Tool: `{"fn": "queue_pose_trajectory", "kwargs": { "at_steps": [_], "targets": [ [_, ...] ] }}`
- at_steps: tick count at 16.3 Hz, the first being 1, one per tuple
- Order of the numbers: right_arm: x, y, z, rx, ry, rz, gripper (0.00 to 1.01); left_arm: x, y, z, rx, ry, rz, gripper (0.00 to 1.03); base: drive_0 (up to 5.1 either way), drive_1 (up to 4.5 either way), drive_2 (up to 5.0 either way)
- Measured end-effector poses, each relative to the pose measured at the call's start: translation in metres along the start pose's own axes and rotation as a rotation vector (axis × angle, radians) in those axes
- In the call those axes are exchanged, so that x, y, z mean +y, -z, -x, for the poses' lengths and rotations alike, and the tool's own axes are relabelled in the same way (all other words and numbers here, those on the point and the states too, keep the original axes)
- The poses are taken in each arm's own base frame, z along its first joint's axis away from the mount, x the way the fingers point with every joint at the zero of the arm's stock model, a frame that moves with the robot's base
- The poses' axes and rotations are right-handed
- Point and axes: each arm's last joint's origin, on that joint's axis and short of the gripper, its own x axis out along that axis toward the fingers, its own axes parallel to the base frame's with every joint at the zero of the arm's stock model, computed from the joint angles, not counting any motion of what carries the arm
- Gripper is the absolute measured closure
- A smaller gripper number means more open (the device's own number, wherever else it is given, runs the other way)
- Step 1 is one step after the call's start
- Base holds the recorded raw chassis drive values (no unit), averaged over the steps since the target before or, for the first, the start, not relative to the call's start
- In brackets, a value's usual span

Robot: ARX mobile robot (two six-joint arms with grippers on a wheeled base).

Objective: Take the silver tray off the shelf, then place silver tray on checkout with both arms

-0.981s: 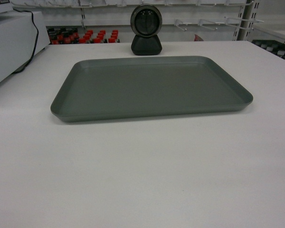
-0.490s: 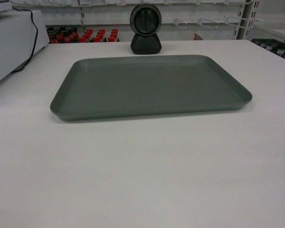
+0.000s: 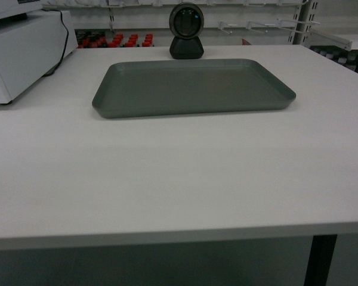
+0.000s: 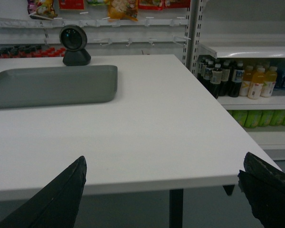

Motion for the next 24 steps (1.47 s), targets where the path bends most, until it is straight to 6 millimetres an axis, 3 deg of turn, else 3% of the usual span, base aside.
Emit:
{"fn": "queue_pose_trajectory", "kwargs": {
  "at_steps": [10,24],
  "targets": [
    [0.0,0.0004,0.0,0.004,0.0,0.0,0.03,0.0,0.0001,0.0,0.001,0.0,0.0,0.05,-0.1,-4.23,4.1],
    [0.0,0.0002,0.0,0.002,0.0,0.0,0.03,0.0,0.0001,0.0,0.001,0.001,-0.001,0.05,0.0,0.0,0.0]
  ]
}}
